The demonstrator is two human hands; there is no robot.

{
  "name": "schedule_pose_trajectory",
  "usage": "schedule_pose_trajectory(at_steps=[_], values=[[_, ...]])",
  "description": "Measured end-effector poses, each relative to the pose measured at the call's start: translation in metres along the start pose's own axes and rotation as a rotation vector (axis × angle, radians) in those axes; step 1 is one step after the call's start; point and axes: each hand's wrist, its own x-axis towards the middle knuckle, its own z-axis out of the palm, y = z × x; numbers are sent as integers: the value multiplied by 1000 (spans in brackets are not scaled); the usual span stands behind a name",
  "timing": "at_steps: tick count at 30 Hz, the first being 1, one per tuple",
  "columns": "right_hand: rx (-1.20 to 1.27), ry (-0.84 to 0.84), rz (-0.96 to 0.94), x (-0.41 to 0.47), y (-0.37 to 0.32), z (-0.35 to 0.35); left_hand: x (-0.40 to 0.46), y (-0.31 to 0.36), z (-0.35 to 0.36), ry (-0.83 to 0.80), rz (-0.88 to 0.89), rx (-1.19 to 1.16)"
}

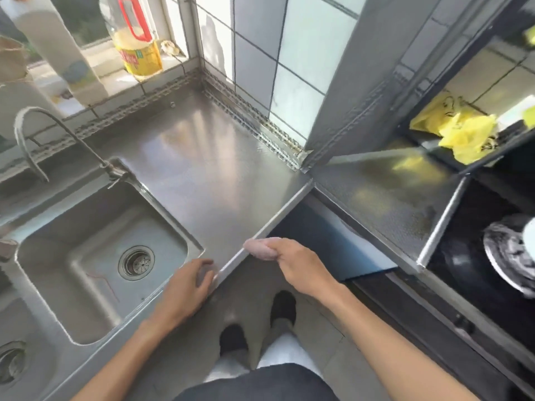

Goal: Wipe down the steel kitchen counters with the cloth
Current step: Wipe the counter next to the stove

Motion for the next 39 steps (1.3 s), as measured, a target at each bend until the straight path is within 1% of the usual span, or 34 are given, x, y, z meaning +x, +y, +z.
schedule_pose_trajectory(at_steps=[4,6,10,14,19,23,26,28,33,36,39], values=[[33,183,75,-77,7,-18,-32,15,-7,-127,134,-98],[48,261,170,-111,17,-16,-41,18,-8,-178,194,-120],[110,491,387,-179,29,-1,-47,28,-6,-266,247,-149],[175,689,517,-236,25,13,-39,49,0,-339,308,-123],[268,816,697,-272,35,19,-16,90,15,-430,389,-26],[318,873,752,-278,53,6,8,128,27,-494,499,15],[341,906,767,-273,78,-11,29,159,36,-527,533,14],[338,918,756,-264,97,-28,43,180,41,-522,531,15],[376,874,693,-239,141,-81,75,220,48,-453,511,54],[405,887,645,-225,179,-120,97,243,57,-443,473,63],[432,856,616,-211,226,-164,112,272,70,-413,455,96]])
